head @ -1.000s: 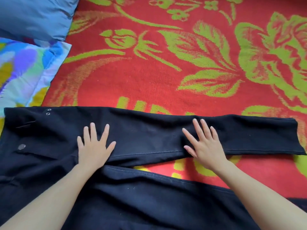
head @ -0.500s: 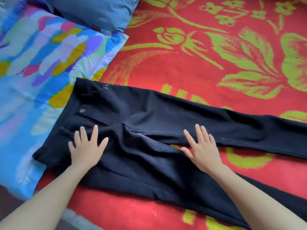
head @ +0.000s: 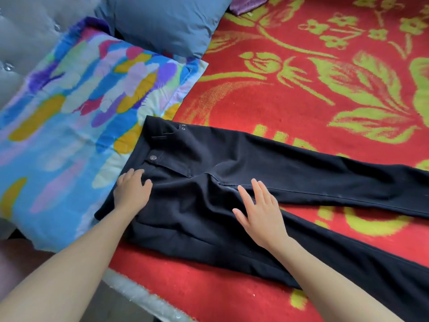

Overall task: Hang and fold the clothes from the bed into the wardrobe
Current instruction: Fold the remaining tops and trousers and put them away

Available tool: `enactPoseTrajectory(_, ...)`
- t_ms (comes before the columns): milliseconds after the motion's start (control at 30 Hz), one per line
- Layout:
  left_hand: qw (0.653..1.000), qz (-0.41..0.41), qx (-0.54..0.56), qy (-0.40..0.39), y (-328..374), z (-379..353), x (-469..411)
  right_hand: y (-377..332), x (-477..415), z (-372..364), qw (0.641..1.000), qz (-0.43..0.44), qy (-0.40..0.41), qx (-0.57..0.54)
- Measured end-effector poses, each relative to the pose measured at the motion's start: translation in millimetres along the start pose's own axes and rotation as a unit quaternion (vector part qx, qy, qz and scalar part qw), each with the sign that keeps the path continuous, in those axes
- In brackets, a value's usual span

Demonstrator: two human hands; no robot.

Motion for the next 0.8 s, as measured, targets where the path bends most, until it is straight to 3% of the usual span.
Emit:
enactPoseTrajectory(100, 0.999, 0.015, 0.048, -0.007, 0.4, 1.4, -42.5, -19.6, -15.6, -7.9, 1.0, -0.029, 0.0, -0.008)
enactPoseTrajectory(300, 0.972, 0.06, 0.184, -0.135, -14.4, -11.3, -92.9, -61.9, -24.4, -30.3, 0.994, -0.079, -0.078, 0.014)
enactPoseTrajectory(400, 0.9, 0.188, 0.351, -0.176, -22.9, -10.3, -110.3, -77.9, -28.9, -32.1, 0.986, -0.132, -0.104, 0.012)
enactPoseTrajectory(467, 0.878, 0.195, 0.375, -0.225, -13.7, -11.2, -107.4, -80.8, -30.7, -31.5, 0.981, -0.157, -0.115, 0.018)
enactPoseTrajectory(533, 0.91, 0.074, 0.353, -0.202, -4.3, -1.3, -105.8, -90.0, -34.1, -27.3, 0.978, -0.162, -0.128, 0.025)
enactPoseTrajectory(633, 0.948, -0.099, 0.295, -0.058, -6.1, 32.8, -100.1, -100.5, -37.0, -27.2, 0.968, -0.171, -0.183, -0.011)
enactPoseTrajectory(700, 0.967, -0.09, 0.237, -0.025, -20.6, 40.2, -103.5, -107.9, -43.3, -21.5, 0.971, -0.182, -0.156, 0.018)
enactPoseTrajectory(800, 0.977, 0.014, 0.198, -0.072, -32.8, 24.9, -109.4, -113.5, -47.1, -27.7, 0.961, -0.173, -0.21, 0.046)
Point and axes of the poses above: each hand's wrist, its own x-axis away from the middle knuckle, its own z-axis out of the back of the hand, y = z × x, the point moved 4 cm from there along -x, towards the middle knuckle, and after that the axes turned 15 degrees about x, right-handed, at the moved point
